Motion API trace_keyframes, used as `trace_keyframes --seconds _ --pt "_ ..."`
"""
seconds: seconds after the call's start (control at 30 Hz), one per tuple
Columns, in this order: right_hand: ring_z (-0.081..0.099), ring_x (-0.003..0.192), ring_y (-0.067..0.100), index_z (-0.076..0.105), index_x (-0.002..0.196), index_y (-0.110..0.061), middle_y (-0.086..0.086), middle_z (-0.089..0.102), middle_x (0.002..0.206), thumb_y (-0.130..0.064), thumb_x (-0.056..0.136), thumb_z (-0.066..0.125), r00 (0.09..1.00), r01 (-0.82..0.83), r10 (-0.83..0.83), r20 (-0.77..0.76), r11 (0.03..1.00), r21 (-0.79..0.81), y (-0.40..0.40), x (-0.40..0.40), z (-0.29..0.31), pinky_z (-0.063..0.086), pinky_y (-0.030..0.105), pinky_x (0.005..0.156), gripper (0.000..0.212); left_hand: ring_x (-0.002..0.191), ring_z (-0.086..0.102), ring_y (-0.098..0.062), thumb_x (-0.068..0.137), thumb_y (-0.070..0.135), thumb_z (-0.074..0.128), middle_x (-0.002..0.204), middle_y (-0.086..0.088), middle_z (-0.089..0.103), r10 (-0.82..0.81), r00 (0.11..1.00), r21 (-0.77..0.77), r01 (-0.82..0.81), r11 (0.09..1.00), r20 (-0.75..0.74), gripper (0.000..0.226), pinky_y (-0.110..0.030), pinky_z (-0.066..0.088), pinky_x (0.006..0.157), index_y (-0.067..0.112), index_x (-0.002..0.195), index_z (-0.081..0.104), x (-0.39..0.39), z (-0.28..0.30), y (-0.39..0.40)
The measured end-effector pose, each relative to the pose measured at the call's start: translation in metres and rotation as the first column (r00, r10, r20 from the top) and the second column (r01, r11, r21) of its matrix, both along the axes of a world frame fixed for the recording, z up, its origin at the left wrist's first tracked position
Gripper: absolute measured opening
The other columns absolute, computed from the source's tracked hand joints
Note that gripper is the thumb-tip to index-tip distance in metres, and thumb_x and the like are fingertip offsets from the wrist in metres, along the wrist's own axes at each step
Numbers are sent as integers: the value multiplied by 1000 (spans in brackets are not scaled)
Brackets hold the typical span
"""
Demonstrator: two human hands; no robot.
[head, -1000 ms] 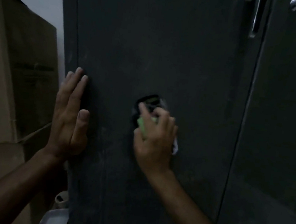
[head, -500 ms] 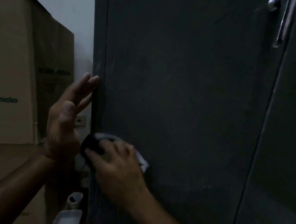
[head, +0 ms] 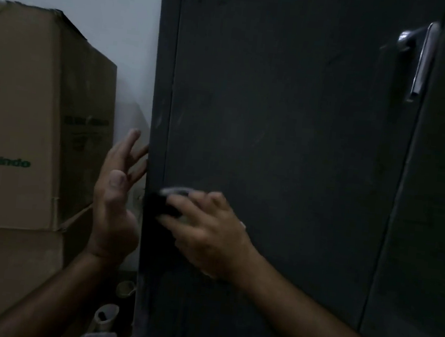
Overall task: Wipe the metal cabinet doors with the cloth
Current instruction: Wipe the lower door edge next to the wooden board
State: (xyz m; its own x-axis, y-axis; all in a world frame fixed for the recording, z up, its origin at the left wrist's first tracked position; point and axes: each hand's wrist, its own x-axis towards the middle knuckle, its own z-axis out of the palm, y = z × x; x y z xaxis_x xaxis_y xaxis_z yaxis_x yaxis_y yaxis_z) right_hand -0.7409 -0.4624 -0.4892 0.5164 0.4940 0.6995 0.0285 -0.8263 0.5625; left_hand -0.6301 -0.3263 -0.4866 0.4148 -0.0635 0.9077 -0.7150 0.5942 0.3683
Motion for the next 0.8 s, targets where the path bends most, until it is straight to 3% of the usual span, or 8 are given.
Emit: trace_keyframes --seconds 0.17,0.33,0.4,0.47,0.53,0.67,0.73,0.8 --pt "45 125 29 59 141 -21 9 50 146 -32 89 62 931 25 -176 319 904 426 37 29 102 38 43 94 53 149 47 -20 88 89 40 158 -3 52 -67 987 -19 65 998 -147 99 -56 32 125 17 156 42 -14 4 -10" --pt "54 122 33 64 137 -20 9 57 143 -32 87 61 973 77 -77 219 997 9 -13 -3 75 42 46 91 51 151 41 -29 99 80 28 163 -6 44 59 996 23 -58 998 -74 90 -67 32 120 14 158 41 -6 -2 -20" --pt "54 115 34 65 135 -19 11 58 139 -28 84 63 900 114 -208 382 960 255 -53 -29 87 44 48 89 52 155 34 -26 101 78 25 167 -2 37 139 990 56 -137 989 -25 91 -65 28 123 11 162 34 -4 -7 -23" --pt "49 118 34 60 139 -19 11 54 141 -31 87 59 755 65 -422 502 810 583 -75 -45 109 43 48 92 53 157 29 -23 100 78 24 170 0 32 160 987 93 -160 983 10 92 -62 25 126 12 164 28 -4 -8 -24" --pt "47 121 34 58 141 -19 11 51 143 -37 93 54 654 32 -534 536 727 686 -64 -35 124 41 48 95 51 159 26 -22 98 82 27 172 1 29 95 995 87 -96 991 24 95 -61 24 127 15 166 25 -2 -9 -24" --pt "49 124 40 59 141 -15 16 51 148 -32 97 55 892 91 -197 408 960 266 -9 5 70 39 48 100 48 159 27 -29 90 88 41 171 -2 30 -137 989 78 141 987 -56 97 -65 22 126 29 166 27 2 -8 -21" --pt "50 129 38 60 141 -15 14 52 149 -27 96 56 984 98 -90 151 994 -45 -14 -6 17 40 48 105 46 158 29 -29 87 90 41 171 -2 33 -117 989 101 127 987 -92 94 -64 22 126 37 165 29 0 -8 -19" --pt "54 130 34 63 138 -16 11 56 147 -23 97 57 998 68 -65 22 976 -208 -45 -35 -2 41 47 108 42 159 26 -29 91 87 39 172 -2 30 -144 988 98 149 984 -53 97 -62 20 127 27 167 25 -1 -7 -18"
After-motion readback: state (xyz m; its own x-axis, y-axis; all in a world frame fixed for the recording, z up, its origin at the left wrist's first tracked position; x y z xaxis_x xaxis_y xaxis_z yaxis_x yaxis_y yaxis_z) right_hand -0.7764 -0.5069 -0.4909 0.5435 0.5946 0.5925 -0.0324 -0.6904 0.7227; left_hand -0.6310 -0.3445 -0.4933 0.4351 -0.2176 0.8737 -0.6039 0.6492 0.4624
